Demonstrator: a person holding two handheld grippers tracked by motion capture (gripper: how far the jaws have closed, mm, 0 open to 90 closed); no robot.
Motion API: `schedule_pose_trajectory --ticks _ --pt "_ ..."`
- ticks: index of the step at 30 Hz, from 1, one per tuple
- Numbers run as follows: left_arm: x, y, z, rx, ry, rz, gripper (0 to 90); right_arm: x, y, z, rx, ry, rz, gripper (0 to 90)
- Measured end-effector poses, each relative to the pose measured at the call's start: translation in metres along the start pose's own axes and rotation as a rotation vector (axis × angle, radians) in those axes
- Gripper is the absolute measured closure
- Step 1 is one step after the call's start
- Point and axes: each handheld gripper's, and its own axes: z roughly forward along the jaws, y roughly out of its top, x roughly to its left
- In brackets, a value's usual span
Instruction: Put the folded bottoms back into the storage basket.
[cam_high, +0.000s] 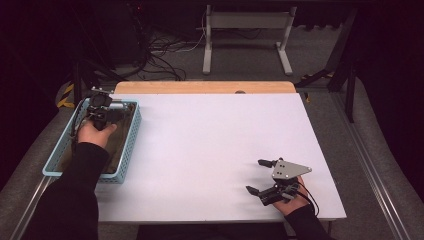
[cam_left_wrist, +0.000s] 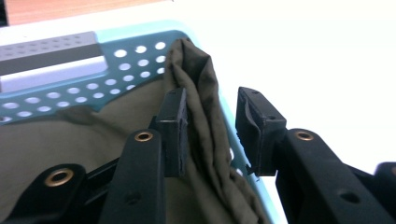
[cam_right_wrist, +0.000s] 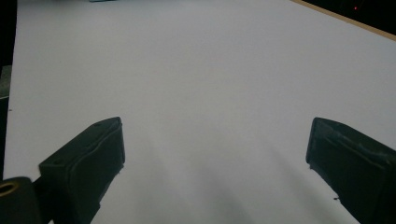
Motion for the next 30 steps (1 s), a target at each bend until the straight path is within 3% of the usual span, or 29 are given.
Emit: schedule_pose_trajectory --ticks 3,5,8,13,17,22,30 --pt "-0.003 0.001 0.008 0.034 0.028 0.009 81.0 0.0 0.0 0.0 0.0 0.0 0.0 5.3" --pt "-0.004 0.002 0.017 0.051 0.048 0.007 86.2 0.0 0.0 0.0 0.0 0.0 0.0 5.2" --pt "-0.003 0.003 0.025 0.079 0.076 0.009 87.5 0.0 0.0 0.0 0.001 0.002 -0.001 5.3" --pt "0.001 0.002 0.037 0.135 0.088 0.0 87.7 0.0 0.0 0.0 0.001 0.002 -0.002 5.2" --pt "0.001 0.002 0.04 0.144 0.096 0.001 87.5 0.0 0.0 0.0 0.002 0.002 -0.002 5.3" --pt "0.0 0.004 0.033 0.114 0.098 -0.008 85.0 0.0 0.0 0.0 0.003 0.002 -0.002 5.3" --pt "-0.009 0.005 0.005 -0.002 0.097 0.013 69.7 0.0 0.0 0.0 0.001 0.002 -0.001 5.3"
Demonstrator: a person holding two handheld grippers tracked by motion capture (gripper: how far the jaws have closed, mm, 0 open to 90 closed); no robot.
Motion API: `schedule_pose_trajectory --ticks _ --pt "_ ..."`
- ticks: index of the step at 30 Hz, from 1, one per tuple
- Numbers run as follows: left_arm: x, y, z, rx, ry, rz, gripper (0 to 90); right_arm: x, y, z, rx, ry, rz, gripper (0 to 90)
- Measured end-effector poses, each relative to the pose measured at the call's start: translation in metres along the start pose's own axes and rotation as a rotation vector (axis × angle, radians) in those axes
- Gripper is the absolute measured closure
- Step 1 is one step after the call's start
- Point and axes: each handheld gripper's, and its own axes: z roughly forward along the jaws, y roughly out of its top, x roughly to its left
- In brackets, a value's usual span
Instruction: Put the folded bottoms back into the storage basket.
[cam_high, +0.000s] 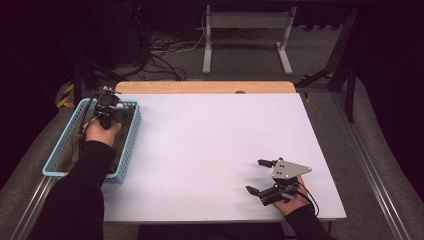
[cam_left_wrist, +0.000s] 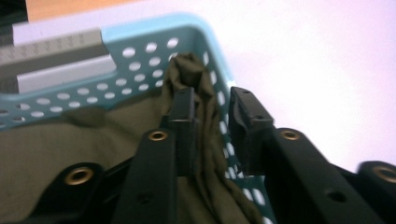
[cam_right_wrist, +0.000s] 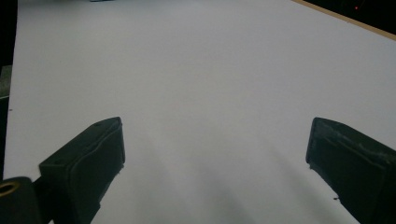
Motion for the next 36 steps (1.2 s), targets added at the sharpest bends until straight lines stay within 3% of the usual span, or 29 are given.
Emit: schedule_pose_trajectory --ticks 10,15,22,30,36 --pt "-0.02 -0.001 -0.032 -0.134 -0.059 0.044 55.7 0.0 0.0 0.0 -0.001 -0.002 0.003 5.3" --pt "-0.031 -0.004 -0.042 -0.189 -0.116 0.052 47.6 0.0 0.0 0.0 -0.001 -0.003 0.004 5.3" --pt "-0.05 -0.013 -0.051 -0.243 -0.232 0.099 35.6 0.0 0.0 -0.001 -0.004 -0.002 0.003 5.3" --pt "-0.073 -0.024 -0.057 -0.354 -0.311 0.14 23.8 0.0 0.0 -0.001 -0.008 -0.001 0.006 5.2" --pt "-0.087 -0.03 -0.058 -0.38 -0.351 0.17 18.6 0.0 0.0 -0.001 -0.009 -0.001 0.004 5.2"
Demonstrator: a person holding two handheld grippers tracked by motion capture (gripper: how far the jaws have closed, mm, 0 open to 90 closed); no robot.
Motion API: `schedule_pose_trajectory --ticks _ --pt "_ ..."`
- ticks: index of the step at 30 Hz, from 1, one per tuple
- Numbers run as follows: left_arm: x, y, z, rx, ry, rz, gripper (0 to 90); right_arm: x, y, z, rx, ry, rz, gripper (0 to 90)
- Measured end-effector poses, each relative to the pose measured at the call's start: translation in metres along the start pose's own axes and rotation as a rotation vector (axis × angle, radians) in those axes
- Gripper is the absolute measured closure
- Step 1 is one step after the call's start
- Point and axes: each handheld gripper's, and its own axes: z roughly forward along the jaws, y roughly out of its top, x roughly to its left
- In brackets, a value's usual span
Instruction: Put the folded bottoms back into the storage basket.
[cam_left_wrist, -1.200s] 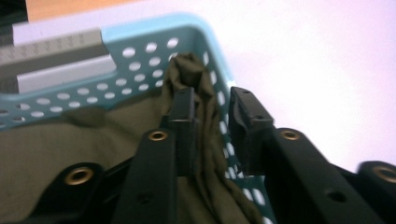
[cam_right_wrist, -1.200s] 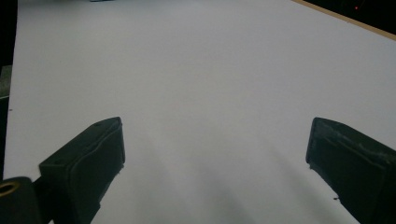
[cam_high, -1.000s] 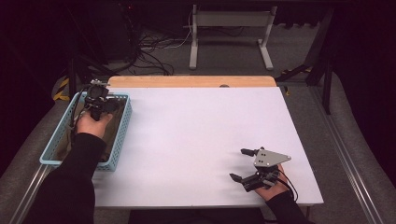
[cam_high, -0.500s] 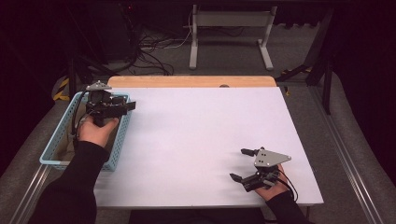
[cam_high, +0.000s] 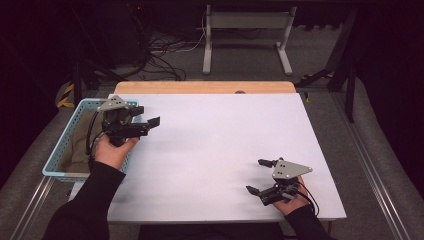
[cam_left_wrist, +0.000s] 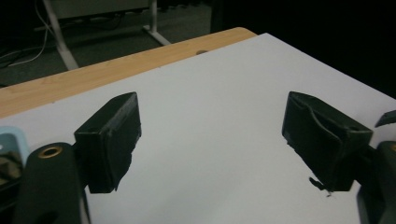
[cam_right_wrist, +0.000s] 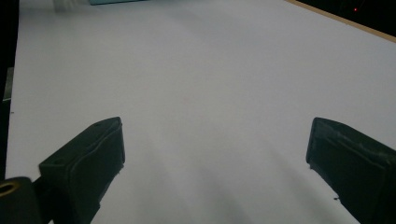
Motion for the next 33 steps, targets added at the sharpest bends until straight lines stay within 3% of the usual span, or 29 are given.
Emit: schedule_pose_trajectory --ticks 8,12,19,33 --pt "-0.02 -0.011 0.004 -0.05 -0.051 0.043 13.0 0.0 0.0 -0.001 -0.003 0.001 0.001 5.2" --pt "-0.026 -0.017 0.007 -0.07 -0.056 0.058 12.1 0.0 0.0 -0.001 -0.004 0.0 0.001 5.2" --pt "-0.036 -0.037 0.016 -0.074 -0.078 0.105 10.4 0.0 0.0 -0.001 -0.006 0.0 0.003 5.1" --pt "-0.051 -0.075 0.029 -0.069 -0.123 0.092 9.7 0.0 0.0 -0.001 -0.005 0.001 0.001 5.1"
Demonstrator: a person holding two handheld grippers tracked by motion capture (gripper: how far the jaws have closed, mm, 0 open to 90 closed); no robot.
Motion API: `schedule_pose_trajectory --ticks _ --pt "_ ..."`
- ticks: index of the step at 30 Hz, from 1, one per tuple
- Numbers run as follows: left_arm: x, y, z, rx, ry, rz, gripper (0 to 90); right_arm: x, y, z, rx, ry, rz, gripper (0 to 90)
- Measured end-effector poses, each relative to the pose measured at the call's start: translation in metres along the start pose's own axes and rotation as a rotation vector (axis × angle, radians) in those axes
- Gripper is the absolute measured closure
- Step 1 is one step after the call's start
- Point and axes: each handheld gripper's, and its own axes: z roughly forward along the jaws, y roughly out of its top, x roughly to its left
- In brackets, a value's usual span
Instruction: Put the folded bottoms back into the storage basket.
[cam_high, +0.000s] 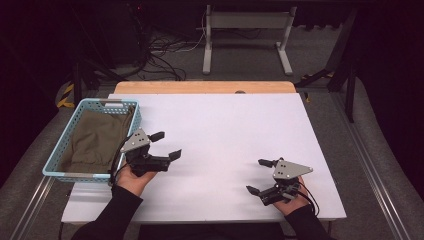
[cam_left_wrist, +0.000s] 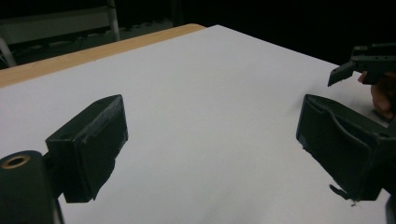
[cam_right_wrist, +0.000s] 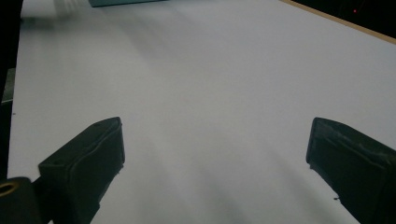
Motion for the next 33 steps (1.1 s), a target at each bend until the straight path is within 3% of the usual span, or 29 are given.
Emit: schedule_pose_trajectory --ticks 10,19,24,33 --pt "-0.006 -0.021 0.008 0.018 0.007 -0.003 9.5 0.0 0.0 0.0 0.002 -0.002 0.0 5.1" --pt "-0.012 -0.039 0.018 0.062 0.015 0.058 9.6 0.0 0.0 0.0 0.002 0.001 -0.001 5.1" --pt "-0.012 -0.042 0.02 0.1 0.005 0.038 8.9 0.0 0.0 0.0 0.002 0.002 -0.002 5.2" --pt "-0.009 -0.044 0.017 0.085 0.007 0.03 8.2 0.0 0.0 0.001 0.002 0.005 -0.003 5.1"
